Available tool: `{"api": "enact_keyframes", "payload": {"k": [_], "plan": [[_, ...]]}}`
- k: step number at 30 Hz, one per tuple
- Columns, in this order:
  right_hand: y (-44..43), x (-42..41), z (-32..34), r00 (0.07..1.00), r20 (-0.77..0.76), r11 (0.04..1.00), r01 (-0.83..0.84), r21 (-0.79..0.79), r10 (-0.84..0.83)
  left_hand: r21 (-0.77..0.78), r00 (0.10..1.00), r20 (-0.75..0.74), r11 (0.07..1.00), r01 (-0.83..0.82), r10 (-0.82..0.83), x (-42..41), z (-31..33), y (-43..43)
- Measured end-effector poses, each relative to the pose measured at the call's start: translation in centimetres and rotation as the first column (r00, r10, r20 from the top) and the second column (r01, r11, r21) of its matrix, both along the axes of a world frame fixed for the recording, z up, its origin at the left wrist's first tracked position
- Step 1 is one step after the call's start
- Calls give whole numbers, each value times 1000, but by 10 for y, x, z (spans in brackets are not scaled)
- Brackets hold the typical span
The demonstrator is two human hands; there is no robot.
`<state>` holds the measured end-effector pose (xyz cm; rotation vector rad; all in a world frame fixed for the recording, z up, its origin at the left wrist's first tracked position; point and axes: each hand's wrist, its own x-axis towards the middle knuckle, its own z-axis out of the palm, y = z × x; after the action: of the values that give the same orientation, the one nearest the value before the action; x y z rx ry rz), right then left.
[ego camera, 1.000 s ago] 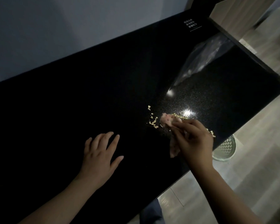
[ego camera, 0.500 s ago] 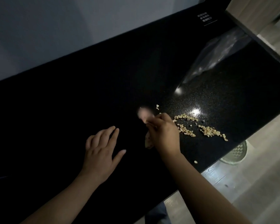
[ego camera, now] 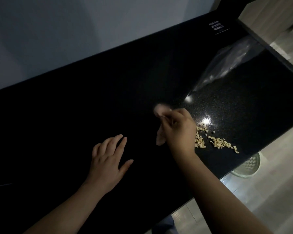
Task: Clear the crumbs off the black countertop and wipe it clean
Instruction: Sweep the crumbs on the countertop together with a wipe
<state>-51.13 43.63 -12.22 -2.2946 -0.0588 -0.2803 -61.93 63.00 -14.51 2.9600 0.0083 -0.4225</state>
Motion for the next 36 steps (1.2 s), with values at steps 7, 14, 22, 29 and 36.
{"api": "enact_keyframes", "payload": {"k": [7,14,22,29,36], "plan": [[21,23,-29,991,-122,988,-76,-133,60,-1,1000,2,1000,-4,4,0,-6,3],[-45,-6,-27,995,-97,981,3,-195,-23,14,1000,11,1000,6,-6,-2,-2,-1],[-71,-45,5,999,6,993,-45,-106,46,21,1000,25,1000,-7,7,-3,-4,-3],[-76,-124,-11,996,-51,991,-83,-105,78,7,999,49,1000,-2,1,-3,-3,-3],[-88,-133,-31,977,-90,957,-210,-201,195,-72,994,109,997,32,-24,-5,-1,-9]]}}
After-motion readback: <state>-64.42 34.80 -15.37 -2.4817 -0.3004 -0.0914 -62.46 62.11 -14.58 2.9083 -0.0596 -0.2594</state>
